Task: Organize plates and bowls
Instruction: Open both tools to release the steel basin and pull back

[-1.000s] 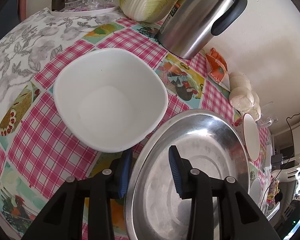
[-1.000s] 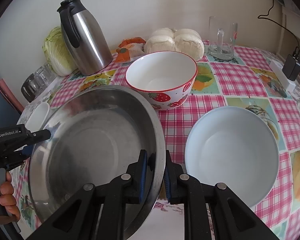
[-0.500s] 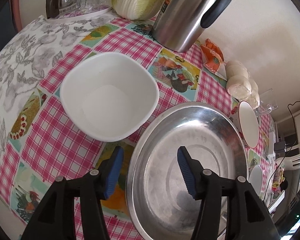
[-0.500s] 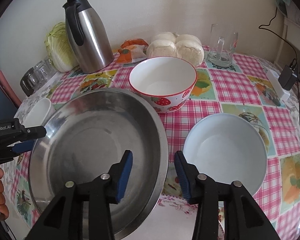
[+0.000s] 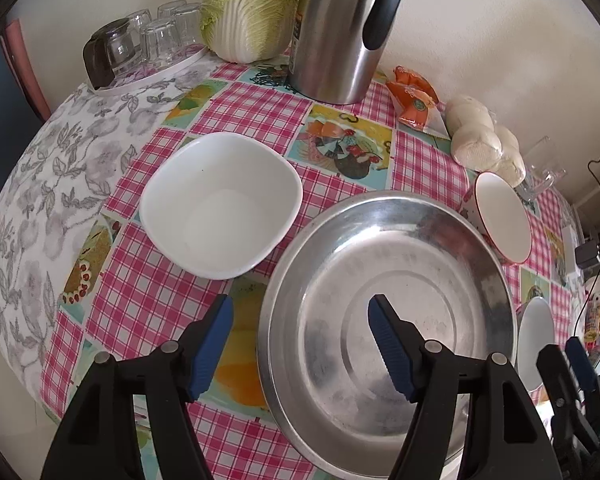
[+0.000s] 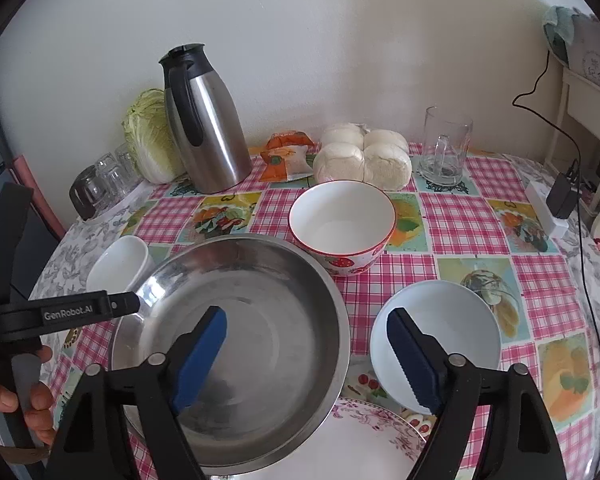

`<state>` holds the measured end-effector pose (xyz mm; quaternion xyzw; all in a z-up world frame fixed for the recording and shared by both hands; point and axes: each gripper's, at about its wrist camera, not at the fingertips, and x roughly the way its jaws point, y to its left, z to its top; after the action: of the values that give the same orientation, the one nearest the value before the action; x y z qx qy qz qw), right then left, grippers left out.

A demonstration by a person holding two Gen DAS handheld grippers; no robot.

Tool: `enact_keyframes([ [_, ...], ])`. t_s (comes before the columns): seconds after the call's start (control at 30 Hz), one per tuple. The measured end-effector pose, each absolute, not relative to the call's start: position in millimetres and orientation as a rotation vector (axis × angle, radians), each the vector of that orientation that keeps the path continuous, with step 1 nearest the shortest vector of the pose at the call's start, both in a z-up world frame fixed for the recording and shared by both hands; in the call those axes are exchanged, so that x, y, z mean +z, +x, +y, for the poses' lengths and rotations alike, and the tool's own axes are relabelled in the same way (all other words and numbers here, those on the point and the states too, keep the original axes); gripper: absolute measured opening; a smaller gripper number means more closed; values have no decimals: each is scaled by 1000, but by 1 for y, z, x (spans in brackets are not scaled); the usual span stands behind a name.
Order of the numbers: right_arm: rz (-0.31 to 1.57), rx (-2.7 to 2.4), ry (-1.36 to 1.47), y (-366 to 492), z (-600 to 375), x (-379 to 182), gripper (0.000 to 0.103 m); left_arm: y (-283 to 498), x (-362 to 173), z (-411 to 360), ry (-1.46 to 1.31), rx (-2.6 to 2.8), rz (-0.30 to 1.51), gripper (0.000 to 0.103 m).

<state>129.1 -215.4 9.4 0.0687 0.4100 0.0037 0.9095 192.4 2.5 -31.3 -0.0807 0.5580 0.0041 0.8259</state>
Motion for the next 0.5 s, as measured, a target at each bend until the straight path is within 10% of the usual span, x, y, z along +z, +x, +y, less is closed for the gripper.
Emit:
enact_keyframes([
  [0.13, 824, 11, 139, 122, -214, 17, 101, 185, -30, -4, -139, 18, 1169, 93],
  [0.5, 786, 13, 144, 101, -216, 30, 103, 166, -18, -9, -96, 52, 1096, 94],
])
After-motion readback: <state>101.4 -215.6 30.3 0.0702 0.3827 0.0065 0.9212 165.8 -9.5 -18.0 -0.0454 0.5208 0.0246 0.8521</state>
